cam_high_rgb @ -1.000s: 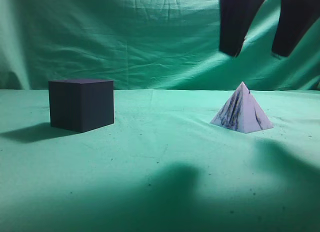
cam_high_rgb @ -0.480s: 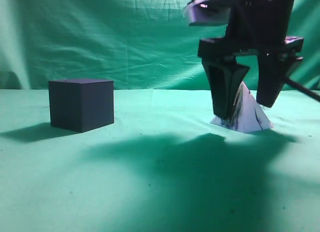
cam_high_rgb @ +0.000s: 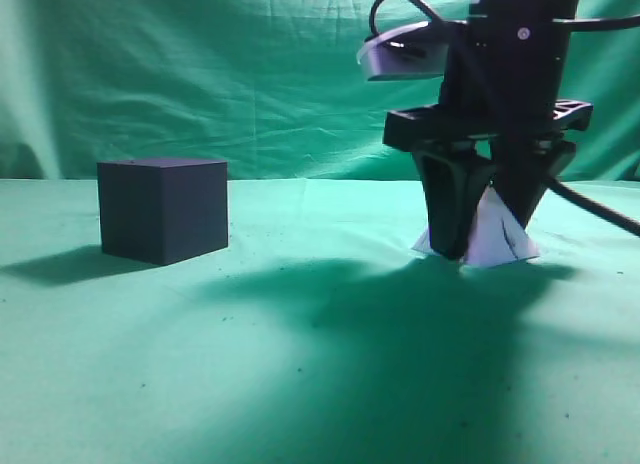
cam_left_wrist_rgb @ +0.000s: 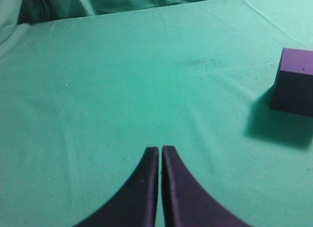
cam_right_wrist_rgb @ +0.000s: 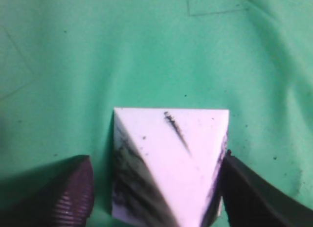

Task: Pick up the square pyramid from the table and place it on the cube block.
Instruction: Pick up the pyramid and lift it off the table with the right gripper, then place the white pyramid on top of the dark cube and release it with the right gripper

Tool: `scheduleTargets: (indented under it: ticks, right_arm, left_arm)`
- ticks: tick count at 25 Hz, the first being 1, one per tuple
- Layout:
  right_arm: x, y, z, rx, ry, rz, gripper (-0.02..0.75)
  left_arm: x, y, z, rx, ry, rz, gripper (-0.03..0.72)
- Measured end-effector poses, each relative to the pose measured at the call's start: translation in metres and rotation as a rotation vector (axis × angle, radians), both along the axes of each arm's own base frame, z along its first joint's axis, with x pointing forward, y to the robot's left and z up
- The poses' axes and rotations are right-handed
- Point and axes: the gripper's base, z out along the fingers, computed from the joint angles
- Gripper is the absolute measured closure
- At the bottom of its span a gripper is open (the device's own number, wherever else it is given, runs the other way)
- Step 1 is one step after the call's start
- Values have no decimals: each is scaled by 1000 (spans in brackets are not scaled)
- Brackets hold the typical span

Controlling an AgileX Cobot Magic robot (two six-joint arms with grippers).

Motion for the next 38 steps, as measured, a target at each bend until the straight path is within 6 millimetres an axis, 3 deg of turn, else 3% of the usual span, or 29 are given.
scheduleTargets:
  ticks: [2,10,12,18,21,23,27,32,38]
  right_arm:
    - [1,0,1,-5,2,-12,373]
    - [11,0,18,-79,-15,-21,358]
    - [18,3,38,-59,-57,-25,358]
    - [23,19,128,56,-179,21,358]
    - [8,45,159,103,-162,124,358]
    - [-4,67,169,130,-148,193,358]
    - [-23,116,167,126,-115,319,358]
    - [-37,170,136,49,-96,441,358]
    - [-23,189,105,-18,-105,458,358]
  left_arm:
    - [0,0,0,0,0,0,688]
    - [0,0,0,0,0,0,688]
    - [0,0,0,0,0,0,688]
    - [0,0,0,0,0,0,688]
    - [0,0,0,0,0,0,688]
    - [0,0,0,0,0,0,688]
    - [0,0,0,0,0,0,688]
    - [0,0,0,0,0,0,688]
    - [0,0,0,0,0,0,688]
